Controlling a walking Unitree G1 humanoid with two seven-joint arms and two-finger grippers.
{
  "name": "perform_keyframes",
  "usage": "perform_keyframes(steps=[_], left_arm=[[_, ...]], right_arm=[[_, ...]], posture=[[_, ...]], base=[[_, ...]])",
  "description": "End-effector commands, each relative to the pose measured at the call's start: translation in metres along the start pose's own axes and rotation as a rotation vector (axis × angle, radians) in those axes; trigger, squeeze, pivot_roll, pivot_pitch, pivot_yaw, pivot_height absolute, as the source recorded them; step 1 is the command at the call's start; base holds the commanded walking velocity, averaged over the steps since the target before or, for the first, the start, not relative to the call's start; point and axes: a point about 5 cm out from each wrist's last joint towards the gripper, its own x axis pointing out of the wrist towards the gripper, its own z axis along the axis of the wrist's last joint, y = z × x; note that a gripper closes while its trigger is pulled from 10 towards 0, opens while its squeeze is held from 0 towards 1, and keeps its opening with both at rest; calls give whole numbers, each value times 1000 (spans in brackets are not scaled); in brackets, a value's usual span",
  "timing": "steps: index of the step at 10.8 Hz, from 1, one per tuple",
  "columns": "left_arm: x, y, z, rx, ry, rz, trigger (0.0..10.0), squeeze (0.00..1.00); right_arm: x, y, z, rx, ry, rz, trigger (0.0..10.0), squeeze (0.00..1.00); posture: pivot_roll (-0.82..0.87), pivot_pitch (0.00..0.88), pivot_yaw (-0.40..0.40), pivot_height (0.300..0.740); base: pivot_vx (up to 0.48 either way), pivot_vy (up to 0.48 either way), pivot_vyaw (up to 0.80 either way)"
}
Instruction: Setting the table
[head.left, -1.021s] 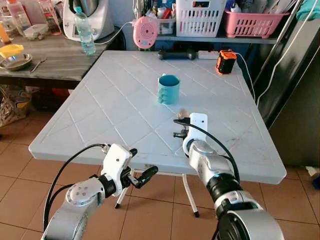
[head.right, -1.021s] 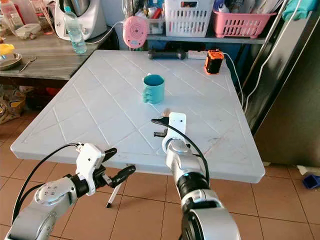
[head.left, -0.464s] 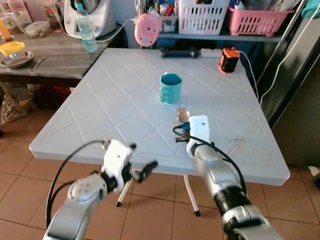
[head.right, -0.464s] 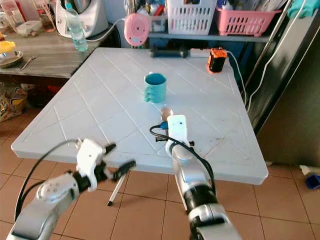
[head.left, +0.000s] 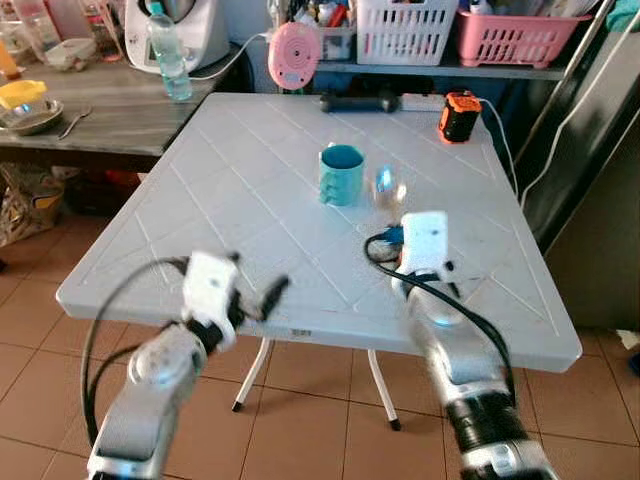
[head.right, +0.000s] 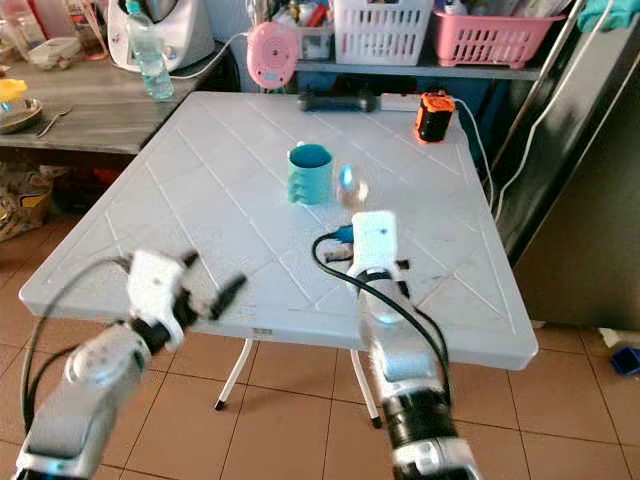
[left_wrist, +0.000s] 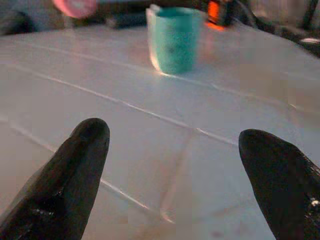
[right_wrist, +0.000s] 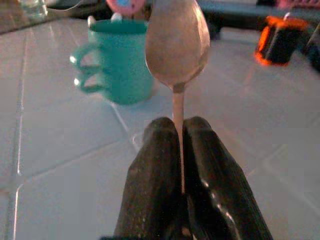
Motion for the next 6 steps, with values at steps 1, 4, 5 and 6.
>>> perform_keyframes(steps=[1, 4, 5, 6], left_arm=[[1, 12, 5, 4, -19, 84, 10000, 0], [8, 16, 13, -52, -67, 143, 10000, 0], [9, 15, 13, -49, -63, 150, 10000, 0], [10, 16, 11, -31, -55, 171, 10000, 0]], right_arm=[[-6, -11, 12, -9, -63, -32, 10000, 0], [-17, -27, 18, -71, -103, -62, 10000, 0], [-18, -30, 18, -70, -98, -70, 10000, 0], [-19, -31, 17, -62, -96, -73, 10000, 0]], posture=[[72, 37, 25, 740], [66, 31, 24, 740], [64, 27, 25, 740], [64, 24, 24, 740]], base=[[0, 0, 0], [0, 0, 0], [0, 0, 0], [0, 0, 0]])
